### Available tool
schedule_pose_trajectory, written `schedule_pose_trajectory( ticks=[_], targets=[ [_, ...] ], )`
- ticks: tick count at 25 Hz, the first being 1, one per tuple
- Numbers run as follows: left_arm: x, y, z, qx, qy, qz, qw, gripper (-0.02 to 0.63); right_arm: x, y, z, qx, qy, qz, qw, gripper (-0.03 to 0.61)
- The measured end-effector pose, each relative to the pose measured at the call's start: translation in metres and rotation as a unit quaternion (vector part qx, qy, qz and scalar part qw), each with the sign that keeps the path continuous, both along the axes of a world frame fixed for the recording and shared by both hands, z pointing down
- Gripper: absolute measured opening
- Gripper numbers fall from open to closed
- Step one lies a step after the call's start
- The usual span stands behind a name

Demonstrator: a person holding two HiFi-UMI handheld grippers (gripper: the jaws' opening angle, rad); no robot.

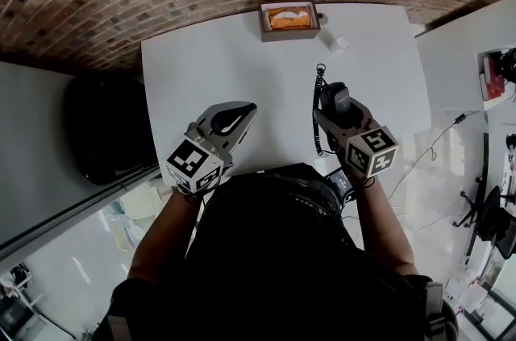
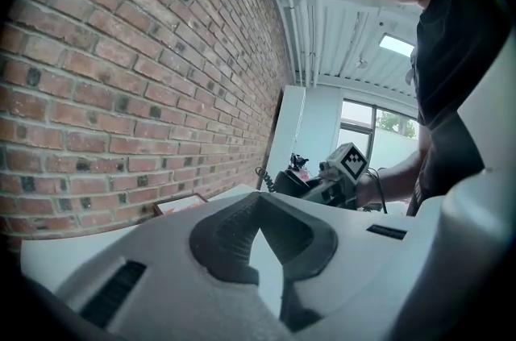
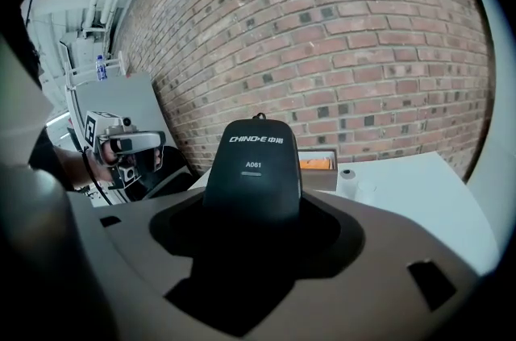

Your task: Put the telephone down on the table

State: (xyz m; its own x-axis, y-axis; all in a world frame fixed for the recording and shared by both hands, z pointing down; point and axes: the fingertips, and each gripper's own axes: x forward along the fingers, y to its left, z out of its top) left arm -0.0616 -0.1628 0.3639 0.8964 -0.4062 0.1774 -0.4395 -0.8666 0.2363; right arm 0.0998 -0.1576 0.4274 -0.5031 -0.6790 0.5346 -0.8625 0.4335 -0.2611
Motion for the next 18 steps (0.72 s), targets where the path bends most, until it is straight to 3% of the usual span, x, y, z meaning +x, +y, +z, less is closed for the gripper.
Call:
schedule_pose_trajectory(
  ticks=[18],
  targets=[
    [0.029,-0.033,0.056,-0.060,-0.008,-0.011,0.9981,0.008,0.037,-0.037,0.131,-0.089,0.014,-0.013,0.996,0.282]
  ],
)
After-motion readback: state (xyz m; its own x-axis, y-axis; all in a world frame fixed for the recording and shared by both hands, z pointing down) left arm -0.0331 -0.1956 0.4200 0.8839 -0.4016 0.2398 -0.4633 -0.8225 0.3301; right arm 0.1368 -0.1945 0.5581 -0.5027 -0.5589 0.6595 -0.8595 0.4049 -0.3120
